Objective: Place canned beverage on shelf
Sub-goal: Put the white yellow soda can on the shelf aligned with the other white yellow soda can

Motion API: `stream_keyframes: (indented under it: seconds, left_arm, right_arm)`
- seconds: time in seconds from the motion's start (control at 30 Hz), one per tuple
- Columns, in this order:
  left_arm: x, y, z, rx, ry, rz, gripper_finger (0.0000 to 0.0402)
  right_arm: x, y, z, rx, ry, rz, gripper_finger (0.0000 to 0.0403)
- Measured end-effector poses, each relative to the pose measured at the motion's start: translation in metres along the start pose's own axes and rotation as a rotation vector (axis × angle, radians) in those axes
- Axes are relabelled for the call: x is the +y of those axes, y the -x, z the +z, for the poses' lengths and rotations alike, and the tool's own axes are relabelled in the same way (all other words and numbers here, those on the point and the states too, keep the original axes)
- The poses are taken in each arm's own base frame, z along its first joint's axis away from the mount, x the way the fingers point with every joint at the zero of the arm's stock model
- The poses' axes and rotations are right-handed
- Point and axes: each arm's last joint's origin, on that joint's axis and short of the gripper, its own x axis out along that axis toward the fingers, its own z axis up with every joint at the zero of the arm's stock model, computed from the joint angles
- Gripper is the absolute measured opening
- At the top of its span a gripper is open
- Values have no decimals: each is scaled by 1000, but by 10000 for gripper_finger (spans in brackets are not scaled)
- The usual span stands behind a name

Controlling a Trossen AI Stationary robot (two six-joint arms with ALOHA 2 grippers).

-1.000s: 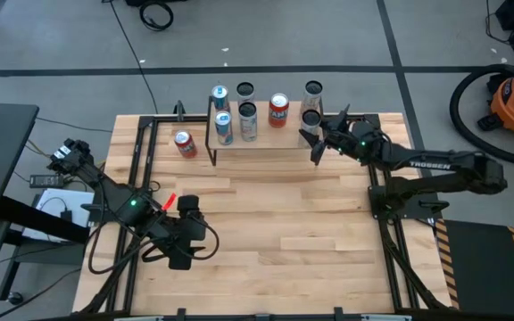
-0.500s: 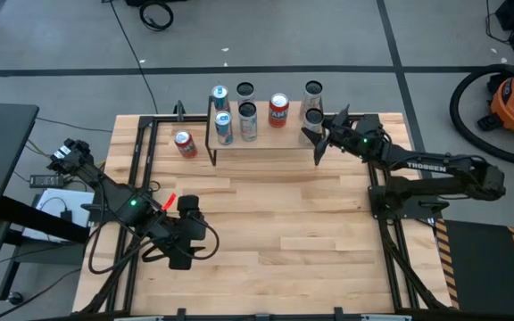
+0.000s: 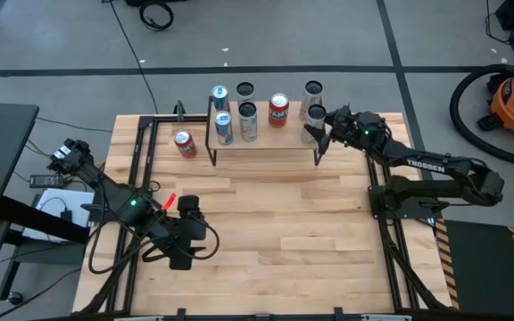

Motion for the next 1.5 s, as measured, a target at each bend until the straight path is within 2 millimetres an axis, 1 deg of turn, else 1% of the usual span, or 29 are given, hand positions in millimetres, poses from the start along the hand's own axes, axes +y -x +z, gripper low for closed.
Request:
stream_keyframes:
  seconds: [0.17, 0.33, 0.57, 0.97, 1.4, 1.5]
  left_arm:
    - [-1, 0, 1, -10, 4, -5, 314]
    - [-1, 0, 1, -10, 3, -5, 314]
    - [0, 0, 1, -10, 1, -4, 314]
    - [0, 0, 1, -14, -3, 4, 314]
    - [0, 0, 1, -16, -4, 8, 314]
    - [0, 0, 1, -16, -5, 8, 314]
  right_arm:
    - [-6, 1, 1, 3, -28, 14, 309]
    - [-8, 1, 1, 4, -55, 23, 313]
    - [-8, 1, 1, 12, -61, 40, 322]
    - [-8, 1, 1, 16, -84, 62, 362]
    - [-7, 1, 2, 7, -87, 67, 362]
    - [-7, 1, 1, 8, -82, 66, 353]
